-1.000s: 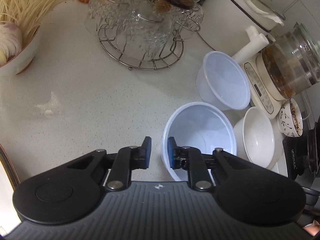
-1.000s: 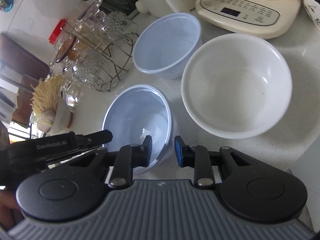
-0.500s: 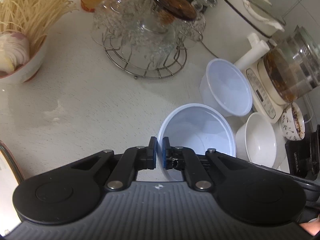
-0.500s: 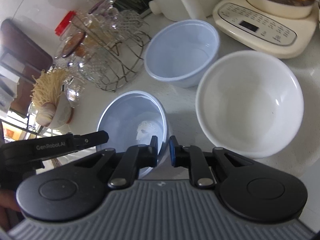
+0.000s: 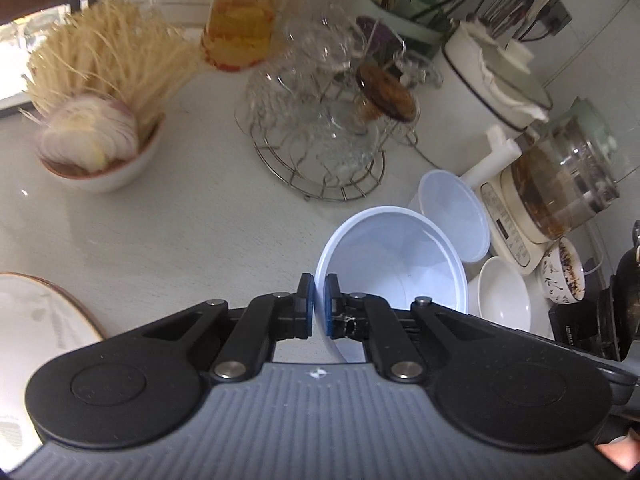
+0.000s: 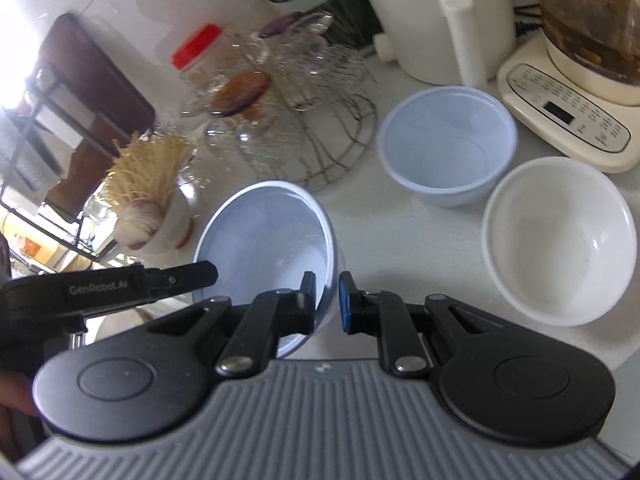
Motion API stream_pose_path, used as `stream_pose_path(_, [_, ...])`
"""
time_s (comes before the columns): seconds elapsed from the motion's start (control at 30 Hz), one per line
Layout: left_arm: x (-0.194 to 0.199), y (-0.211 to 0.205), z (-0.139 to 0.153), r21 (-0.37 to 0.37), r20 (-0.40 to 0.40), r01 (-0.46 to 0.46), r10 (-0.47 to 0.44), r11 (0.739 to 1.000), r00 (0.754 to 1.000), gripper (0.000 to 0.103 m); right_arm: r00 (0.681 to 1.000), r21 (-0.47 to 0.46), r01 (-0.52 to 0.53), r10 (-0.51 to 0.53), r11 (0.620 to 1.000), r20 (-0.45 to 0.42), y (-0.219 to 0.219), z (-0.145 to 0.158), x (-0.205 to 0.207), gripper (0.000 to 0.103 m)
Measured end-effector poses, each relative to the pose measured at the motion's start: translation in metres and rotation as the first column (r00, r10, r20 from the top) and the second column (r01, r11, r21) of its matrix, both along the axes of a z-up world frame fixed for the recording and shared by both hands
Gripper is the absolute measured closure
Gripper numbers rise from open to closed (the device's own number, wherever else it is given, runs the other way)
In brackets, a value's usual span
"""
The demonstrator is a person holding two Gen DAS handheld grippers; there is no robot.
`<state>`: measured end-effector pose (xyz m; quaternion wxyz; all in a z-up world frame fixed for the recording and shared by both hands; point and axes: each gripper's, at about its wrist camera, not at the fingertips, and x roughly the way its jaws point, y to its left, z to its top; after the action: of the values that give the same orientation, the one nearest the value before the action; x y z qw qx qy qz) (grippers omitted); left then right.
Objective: Organize plates and bowls
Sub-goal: 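Carry the light-blue bowl with both grippers toward the plate stack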
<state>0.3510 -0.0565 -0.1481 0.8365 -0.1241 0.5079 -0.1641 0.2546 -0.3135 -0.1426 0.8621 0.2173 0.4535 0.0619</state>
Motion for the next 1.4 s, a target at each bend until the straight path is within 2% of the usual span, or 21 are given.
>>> stream_pose_path(0.23, [-0.019,0.025,0.013,-0.028,0.011,0.018,-0.018,0.999,1.0,0.097,1.0,-0.027,0.002,-0.001,1.0,0.019,0.025,0.013,-0.015,0.089])
stream_pose_path(0.33, [-0.029,0.03,0.015,-0.014,0.02,0.037,-0.037,0.999,0.999,0.097,1.0,-0.048,-0.012,0.012,0.999,0.001,0.033,0.014,-0.023,0.088])
stream_pose_path(0.53, [-0.048,0.044,0.002,-0.03,-0.029,0.033,-0.034,0.999,0.999,0.096,0.999,-0.056,-0.019,0.016,0.998,-0.046,0.044,0.008,-0.033,0.088])
stream_pose_path(0.67, [-0.055,0.056,-0.012,-0.071,-0.085,0.019,-0.025,0.997,0.996,0.096,0.996,-0.079,-0.027,0.02,0.997,-0.083,0.051,-0.001,-0.038,0.088])
stream_pose_path(0.97, [-0.061,0.064,-0.027,-0.021,-0.135,0.027,-0.029,0.999,0.99,0.096,0.988,-0.057,-0.042,0.033,0.997,-0.153,0.061,-0.018,-0.042,0.088])
stream_pose_path(1.2, [-0.057,0.062,-0.036,0.026,-0.159,0.058,-0.053,0.998,0.986,0.096,0.985,-0.026,-0.037,0.032,0.999,-0.167,0.062,-0.026,-0.04,0.086])
stream_pose_path(1.4, [-0.053,0.061,-0.039,0.032,-0.171,0.06,-0.054,0.998,0.984,0.096,0.984,-0.012,-0.036,0.034,0.999,-0.175,0.061,-0.029,-0.037,0.086])
